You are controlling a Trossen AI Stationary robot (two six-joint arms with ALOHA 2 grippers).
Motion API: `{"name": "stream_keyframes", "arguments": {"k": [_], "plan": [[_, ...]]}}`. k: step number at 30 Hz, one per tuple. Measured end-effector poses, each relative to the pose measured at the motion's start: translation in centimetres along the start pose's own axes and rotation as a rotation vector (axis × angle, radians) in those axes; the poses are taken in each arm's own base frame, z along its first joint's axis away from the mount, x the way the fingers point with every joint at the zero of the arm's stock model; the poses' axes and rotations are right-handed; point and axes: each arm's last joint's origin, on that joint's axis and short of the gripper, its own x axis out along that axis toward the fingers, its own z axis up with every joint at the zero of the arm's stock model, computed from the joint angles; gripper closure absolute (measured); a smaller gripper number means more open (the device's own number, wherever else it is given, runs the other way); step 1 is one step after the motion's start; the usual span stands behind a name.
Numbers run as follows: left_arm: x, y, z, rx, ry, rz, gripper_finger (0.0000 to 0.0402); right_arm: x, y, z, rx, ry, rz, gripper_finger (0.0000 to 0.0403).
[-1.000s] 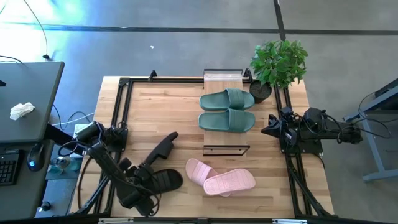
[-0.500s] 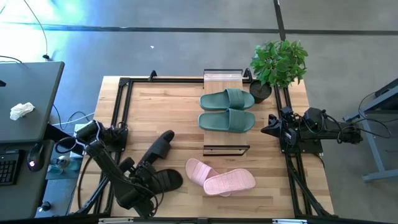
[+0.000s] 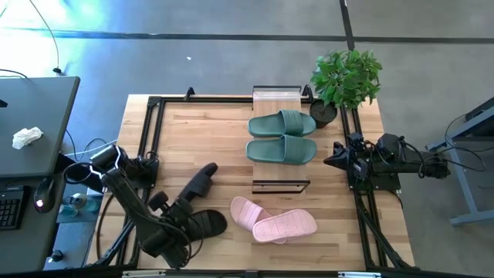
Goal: Pick and place slides into the shelf
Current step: Put the top black slipper under the shelf
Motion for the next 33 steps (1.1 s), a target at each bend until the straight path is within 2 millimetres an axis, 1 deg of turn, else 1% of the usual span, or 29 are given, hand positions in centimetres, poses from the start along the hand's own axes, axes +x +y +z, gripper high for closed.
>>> {"name": "stream_keyframes", "arguments": {"k": [8,10,12,17,20,23,26,29,31,33], "plan": [[-5.7,1.2,1.8,0.285,-0.032,-0.244,0.0400,0.0,0.0,0.0,0.000,0.003,0.003,0.0402],[-6.7,1.4,1.9,0.373,-0.064,-0.279,0.0399,0.0,0.0,0.0,-0.001,0.003,0.002,0.0402],[-7.0,1.4,1.7,0.451,-0.109,-0.285,0.0399,0.0,0.0,0.0,-0.011,0.003,0.003,0.0402],[-6.4,0.8,1.4,0.652,-0.142,-0.277,0.0396,0.0,0.0,0.0,-0.051,0.003,0.003,0.0402],[-5.2,0.8,1.7,0.668,-0.054,-0.248,0.0389,0.0,0.0,0.0,-0.049,0.003,0.003,0.0402],[-3.5,1.1,1.5,0.582,0.111,-0.182,0.0378,0.0,0.0,0.0,-0.045,0.005,0.005,0.0402],[-1.8,1.2,1.0,0.447,0.236,-0.127,0.0352,0.0,0.0,0.0,-0.046,0.005,0.005,0.0402],[-0.9,1.5,0.3,0.357,0.388,-0.092,0.0310,0.0,-0.1,-0.1,-0.047,0.013,-0.003,0.0402],[-0.7,1.5,-0.1,0.277,0.469,-0.071,0.0275,0.0,-0.1,-0.1,-0.050,0.017,-0.009,0.0402],[-0.6,1.5,-0.1,0.190,0.502,-0.048,0.0237,0.0,-0.2,-0.2,-0.048,0.022,-0.023,0.0402]]}}
